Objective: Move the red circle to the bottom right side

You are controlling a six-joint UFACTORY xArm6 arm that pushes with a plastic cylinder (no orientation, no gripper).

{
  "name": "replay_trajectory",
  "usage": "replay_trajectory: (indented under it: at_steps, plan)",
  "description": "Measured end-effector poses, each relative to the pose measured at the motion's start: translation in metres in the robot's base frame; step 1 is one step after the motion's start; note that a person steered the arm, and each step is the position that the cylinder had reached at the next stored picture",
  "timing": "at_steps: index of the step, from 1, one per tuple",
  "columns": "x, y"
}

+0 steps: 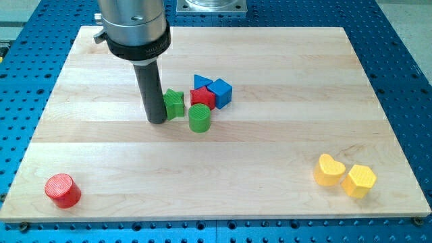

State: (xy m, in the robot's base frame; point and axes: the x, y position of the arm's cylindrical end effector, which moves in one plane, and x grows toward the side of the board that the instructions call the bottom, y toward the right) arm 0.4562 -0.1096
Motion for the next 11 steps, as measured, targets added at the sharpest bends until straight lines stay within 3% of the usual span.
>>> replay_trajectory:
  at_steps: [1,2,3,4,5,6,7,8,9,10,11]
  plan:
    - [0.058,-0.058]
    - [0.068,-0.127]
    - [0.134,-0.176]
    - [0.153,-0.120]
    - [0.111,-0.021]
    - [0.100,-0.024]
    - [0.129,-0.033]
    - [0.151,0.034]
    - [0.137,0.075]
    - [0.154,-0.005]
    - [0.135,-0.045]
